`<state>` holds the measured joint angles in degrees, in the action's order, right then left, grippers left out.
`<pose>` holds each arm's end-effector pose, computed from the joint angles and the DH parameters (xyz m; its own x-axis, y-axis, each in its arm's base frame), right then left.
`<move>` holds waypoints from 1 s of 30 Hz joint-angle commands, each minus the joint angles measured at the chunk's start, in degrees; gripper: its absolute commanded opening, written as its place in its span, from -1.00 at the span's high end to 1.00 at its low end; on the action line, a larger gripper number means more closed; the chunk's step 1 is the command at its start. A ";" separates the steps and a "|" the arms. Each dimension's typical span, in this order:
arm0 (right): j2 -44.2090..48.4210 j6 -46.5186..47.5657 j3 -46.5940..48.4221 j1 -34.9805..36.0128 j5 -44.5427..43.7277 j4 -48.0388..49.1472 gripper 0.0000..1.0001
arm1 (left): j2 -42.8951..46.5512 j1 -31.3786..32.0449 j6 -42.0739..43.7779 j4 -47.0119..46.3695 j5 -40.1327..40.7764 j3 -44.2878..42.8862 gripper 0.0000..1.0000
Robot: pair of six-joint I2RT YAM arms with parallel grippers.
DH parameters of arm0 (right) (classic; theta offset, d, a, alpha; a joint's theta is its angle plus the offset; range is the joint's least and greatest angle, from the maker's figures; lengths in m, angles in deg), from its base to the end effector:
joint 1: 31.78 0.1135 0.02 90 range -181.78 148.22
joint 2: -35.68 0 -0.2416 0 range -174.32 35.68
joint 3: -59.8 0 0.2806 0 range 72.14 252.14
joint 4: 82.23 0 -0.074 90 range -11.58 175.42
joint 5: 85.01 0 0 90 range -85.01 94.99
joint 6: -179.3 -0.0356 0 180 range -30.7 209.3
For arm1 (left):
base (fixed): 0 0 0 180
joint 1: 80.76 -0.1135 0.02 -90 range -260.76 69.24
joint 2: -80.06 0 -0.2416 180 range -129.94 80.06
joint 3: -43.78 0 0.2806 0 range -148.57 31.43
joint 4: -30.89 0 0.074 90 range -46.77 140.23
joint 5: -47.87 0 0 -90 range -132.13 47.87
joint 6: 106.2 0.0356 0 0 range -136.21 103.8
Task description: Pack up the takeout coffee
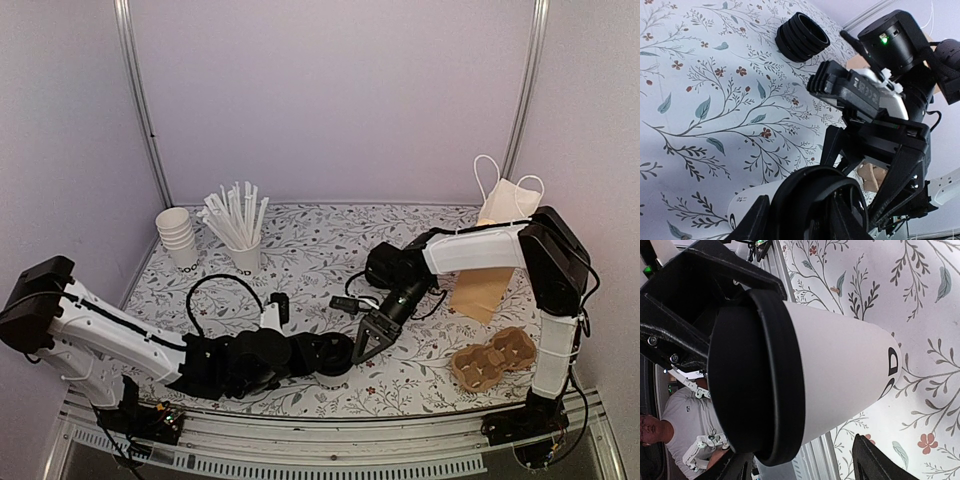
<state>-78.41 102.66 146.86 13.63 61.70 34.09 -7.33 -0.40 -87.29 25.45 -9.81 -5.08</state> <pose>0.2367 0.2825 0.1130 -0.5943 -0.7836 -0.1811 -0.5354 0.2175 0.8161 0.0716 -0.3081 0.1232 -0.7468 -0.3772 -0.5477 0.1592 0.6982 -0.6980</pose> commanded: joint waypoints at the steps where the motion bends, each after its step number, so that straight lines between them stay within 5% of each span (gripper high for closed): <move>1: -8.20 -1.70 -3.50 -0.06 -34.62 9.01 -0.36 | -3.82 1.23 -4.94 9.17 -7.50 4.71 0.42; 6: -8.70 -0.28 -1.77 -0.12 -37.14 8.27 -0.36 | -3.56 1.49 -4.50 8.78 -7.51 4.70 0.41; 10: -4.72 4.18 2.76 -0.58 -25.57 6.04 -0.34 | -1.26 2.56 -1.38 9.52 -4.03 3.41 0.30; 16: 1.59 6.67 9.57 -0.89 -28.50 5.59 -0.39 | 3.43 3.96 1.59 12.10 1.18 0.72 -0.04; 30: -0.15 7.41 14.32 -1.34 -27.69 4.84 -0.40 | 10.19 4.72 1.09 16.25 6.85 0.26 -0.38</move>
<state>-79.61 108.83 159.80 12.75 35.38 38.11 0.38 3.53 -86.75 38.35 -5.38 -4.95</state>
